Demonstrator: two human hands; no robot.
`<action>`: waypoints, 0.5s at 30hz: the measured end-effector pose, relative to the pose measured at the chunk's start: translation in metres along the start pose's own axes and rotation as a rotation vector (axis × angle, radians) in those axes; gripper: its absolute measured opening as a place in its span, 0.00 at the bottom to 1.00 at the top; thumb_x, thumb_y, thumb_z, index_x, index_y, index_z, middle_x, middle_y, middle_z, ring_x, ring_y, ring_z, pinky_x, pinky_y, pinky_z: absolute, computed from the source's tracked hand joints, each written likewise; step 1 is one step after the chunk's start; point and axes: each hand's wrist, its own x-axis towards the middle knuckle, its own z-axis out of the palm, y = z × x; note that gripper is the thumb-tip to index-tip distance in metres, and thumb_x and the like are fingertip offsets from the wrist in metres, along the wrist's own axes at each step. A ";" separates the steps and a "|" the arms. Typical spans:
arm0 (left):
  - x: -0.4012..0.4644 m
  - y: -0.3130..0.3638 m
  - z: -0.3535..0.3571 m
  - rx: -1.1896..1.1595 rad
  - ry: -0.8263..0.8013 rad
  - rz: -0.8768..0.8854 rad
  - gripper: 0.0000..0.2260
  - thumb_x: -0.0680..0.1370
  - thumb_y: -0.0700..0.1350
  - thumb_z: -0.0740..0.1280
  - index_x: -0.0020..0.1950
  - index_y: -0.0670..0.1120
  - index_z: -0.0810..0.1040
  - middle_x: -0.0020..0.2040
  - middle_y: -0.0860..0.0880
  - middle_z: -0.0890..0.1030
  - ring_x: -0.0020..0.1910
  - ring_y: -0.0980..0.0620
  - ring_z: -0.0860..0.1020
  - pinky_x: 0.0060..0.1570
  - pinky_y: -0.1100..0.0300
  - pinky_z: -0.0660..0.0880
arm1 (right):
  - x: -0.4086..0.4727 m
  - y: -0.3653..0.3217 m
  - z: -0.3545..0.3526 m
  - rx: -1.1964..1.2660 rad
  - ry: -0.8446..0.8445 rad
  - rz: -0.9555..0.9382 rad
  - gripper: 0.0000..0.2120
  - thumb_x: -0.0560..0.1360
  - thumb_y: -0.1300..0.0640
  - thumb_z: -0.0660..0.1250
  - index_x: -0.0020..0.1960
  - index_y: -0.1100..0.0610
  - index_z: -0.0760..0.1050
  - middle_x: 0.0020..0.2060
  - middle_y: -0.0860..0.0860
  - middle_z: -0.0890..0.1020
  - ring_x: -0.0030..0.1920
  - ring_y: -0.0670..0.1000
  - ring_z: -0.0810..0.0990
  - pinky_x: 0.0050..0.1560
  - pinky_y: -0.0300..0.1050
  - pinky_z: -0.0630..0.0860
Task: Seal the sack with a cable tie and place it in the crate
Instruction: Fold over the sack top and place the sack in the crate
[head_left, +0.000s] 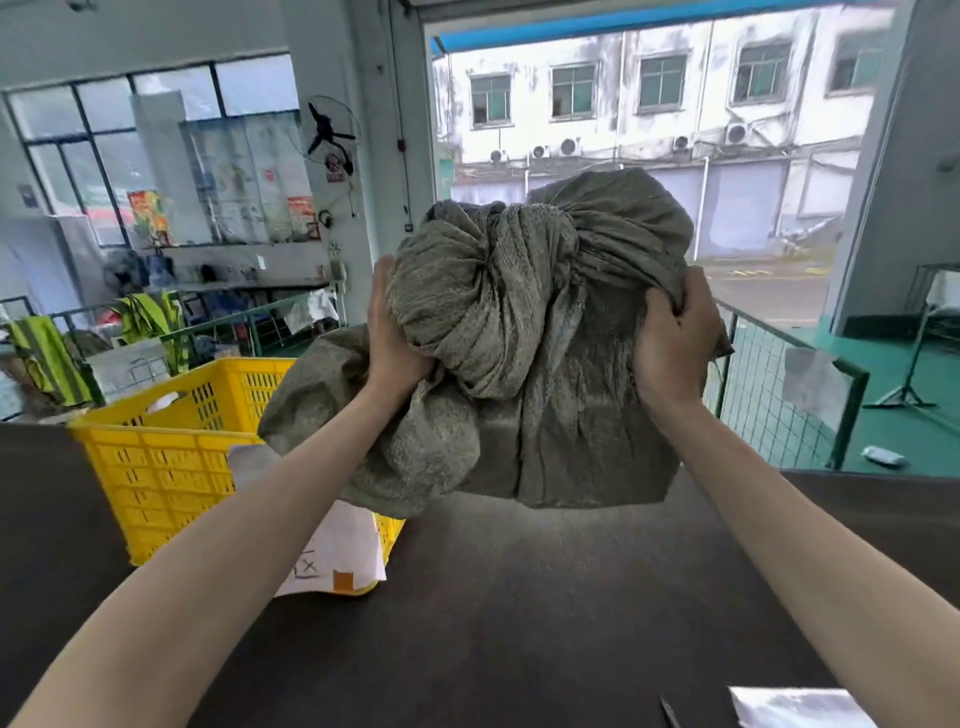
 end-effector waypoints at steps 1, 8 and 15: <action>0.007 -0.001 -0.004 -0.014 0.014 0.025 0.26 0.67 0.48 0.67 0.64 0.52 0.65 0.62 0.36 0.70 0.64 0.38 0.70 0.67 0.35 0.62 | 0.004 -0.002 0.004 0.013 -0.004 -0.010 0.07 0.73 0.65 0.59 0.37 0.59 0.63 0.29 0.47 0.64 0.28 0.40 0.61 0.31 0.35 0.59; 0.039 -0.033 -0.039 0.118 0.024 -0.070 0.43 0.67 0.61 0.70 0.68 0.32 0.62 0.66 0.30 0.69 0.69 0.33 0.65 0.71 0.41 0.58 | 0.012 -0.020 0.053 0.105 -0.023 -0.052 0.12 0.73 0.63 0.58 0.34 0.52 0.60 0.29 0.45 0.63 0.28 0.41 0.60 0.30 0.35 0.58; 0.059 -0.072 -0.104 0.118 0.101 0.028 0.53 0.67 0.73 0.61 0.67 0.25 0.59 0.66 0.26 0.64 0.68 0.29 0.61 0.71 0.68 0.51 | -0.003 -0.037 0.138 0.150 -0.028 -0.089 0.15 0.74 0.67 0.60 0.34 0.54 0.59 0.28 0.45 0.62 0.27 0.41 0.61 0.28 0.34 0.57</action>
